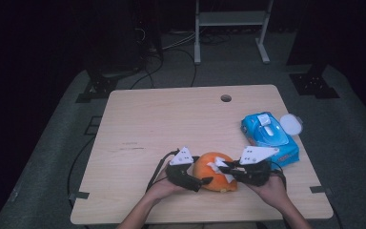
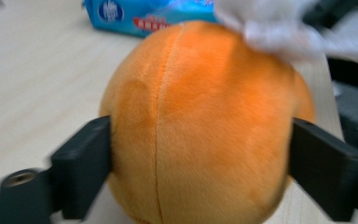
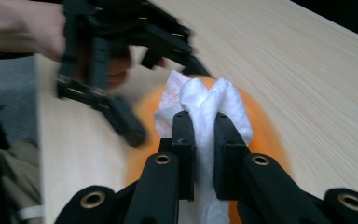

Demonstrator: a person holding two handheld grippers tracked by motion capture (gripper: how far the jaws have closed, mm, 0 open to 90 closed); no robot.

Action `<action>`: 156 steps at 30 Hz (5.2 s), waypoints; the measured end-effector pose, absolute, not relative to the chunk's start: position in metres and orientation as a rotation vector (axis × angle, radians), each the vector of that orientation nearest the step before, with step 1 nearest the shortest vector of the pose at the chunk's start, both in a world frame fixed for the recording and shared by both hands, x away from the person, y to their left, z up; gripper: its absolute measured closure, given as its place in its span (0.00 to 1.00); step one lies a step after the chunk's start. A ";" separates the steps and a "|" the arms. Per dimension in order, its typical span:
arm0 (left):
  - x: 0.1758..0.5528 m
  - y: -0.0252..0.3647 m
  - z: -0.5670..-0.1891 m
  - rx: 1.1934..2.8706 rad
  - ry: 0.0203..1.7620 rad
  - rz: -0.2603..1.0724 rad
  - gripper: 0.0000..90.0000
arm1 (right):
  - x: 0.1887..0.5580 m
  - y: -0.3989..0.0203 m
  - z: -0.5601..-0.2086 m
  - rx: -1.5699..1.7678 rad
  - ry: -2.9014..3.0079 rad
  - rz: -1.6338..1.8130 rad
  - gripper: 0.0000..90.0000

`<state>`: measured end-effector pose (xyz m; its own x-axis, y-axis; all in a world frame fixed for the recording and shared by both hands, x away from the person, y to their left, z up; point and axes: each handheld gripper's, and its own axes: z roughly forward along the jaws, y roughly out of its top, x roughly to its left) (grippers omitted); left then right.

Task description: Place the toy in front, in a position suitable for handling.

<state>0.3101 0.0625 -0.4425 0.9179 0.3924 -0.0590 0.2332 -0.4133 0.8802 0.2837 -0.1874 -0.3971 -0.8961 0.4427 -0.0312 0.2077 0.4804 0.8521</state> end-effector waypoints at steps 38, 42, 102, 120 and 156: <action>0.296 0.049 -0.431 2.102 0.351 0.355 0.18 | 0.273 -0.166 -0.391 0.466 2.493 1.394 0.90; 0.298 0.050 -0.433 2.093 0.359 0.338 0.20 | 0.278 -0.175 -0.388 0.499 2.461 1.383 0.90; 0.305 0.063 -0.430 2.021 0.340 0.348 0.13 | 0.295 -0.191 -0.412 0.656 2.495 1.399 0.89; 0.313 0.074 -0.433 2.027 0.390 0.322 0.11 | 0.292 -0.186 -0.414 0.624 2.516 1.372 0.89; 0.309 0.069 -0.427 2.021 0.428 0.318 0.11 | 0.312 -0.210 -0.425 0.799 2.513 1.437 0.89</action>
